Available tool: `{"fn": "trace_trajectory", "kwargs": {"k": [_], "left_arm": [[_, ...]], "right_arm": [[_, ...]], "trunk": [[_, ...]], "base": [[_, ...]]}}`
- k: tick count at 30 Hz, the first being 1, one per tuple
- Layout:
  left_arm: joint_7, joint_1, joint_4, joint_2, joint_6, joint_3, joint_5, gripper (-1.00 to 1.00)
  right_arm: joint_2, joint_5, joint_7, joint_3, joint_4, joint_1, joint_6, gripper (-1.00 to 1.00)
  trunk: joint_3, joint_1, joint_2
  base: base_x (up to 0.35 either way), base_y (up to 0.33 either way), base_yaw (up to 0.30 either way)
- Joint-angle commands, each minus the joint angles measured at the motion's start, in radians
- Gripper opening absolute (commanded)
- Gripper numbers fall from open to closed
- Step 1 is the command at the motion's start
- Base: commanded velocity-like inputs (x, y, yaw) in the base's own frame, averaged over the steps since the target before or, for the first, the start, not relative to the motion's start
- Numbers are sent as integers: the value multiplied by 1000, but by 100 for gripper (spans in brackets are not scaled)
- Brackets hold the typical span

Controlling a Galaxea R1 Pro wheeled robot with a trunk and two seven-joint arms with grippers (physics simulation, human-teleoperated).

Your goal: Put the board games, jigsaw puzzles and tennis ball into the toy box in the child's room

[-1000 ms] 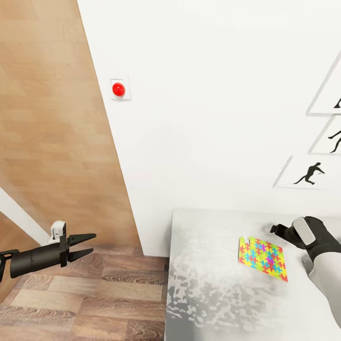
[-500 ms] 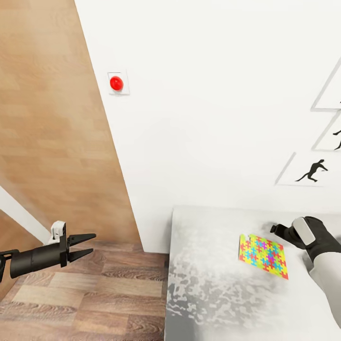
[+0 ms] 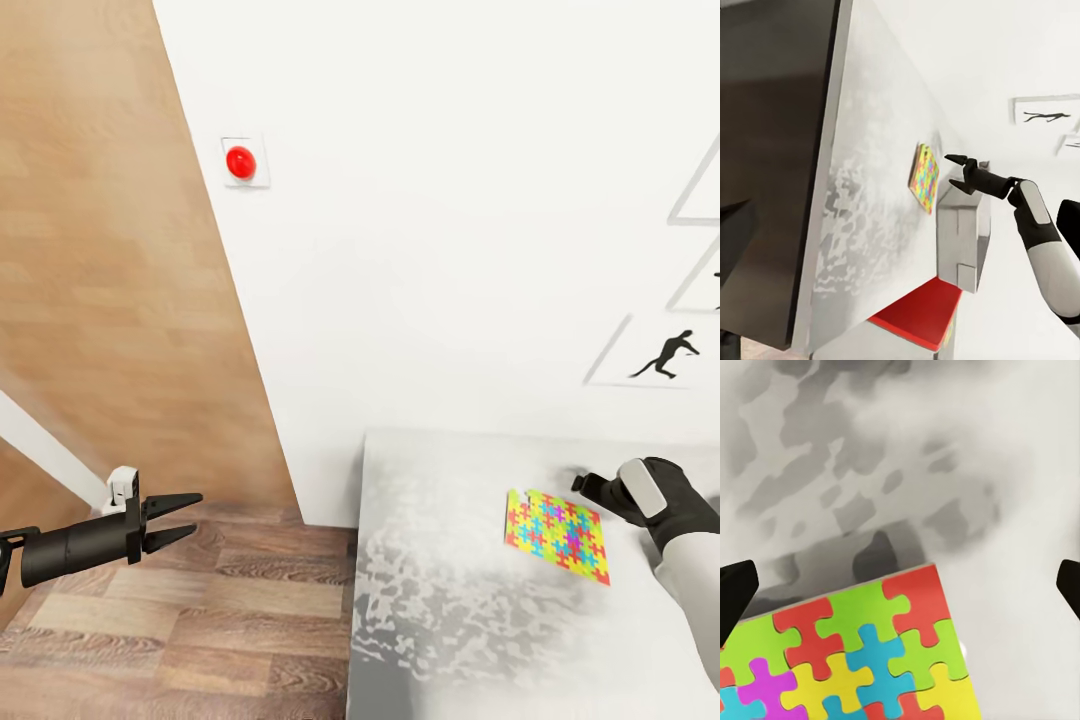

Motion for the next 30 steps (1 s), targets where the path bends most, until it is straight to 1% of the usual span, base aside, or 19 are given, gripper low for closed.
{"fn": "trace_trajectory", "kwargs": {"k": [1,15,22,30], "left_arm": [[-10,-1,1,1,1,-2,-8,100],[-10,-1,1,1,1,-2,-8,100],[-10,-1,1,1,1,-1,-8,100],[-10,-1,1,1,1,-1,-8,100]], "right_arm": [[0,-11,-9,-1,-1,-1,3,100],[1,-11,-9,-1,-2,-1,3,100],[1,-8,-7,-3,-2,-1,2,100],[3,-7,-2,1,-2,-1,-50,100]], "trunk": [[-3,1,-2],[-26,1,-2],[-36,1,-2],[-39,1,-2]], "base": [[0,0,0],[3,1,0],[103,76,0],[39,25,0]]}}
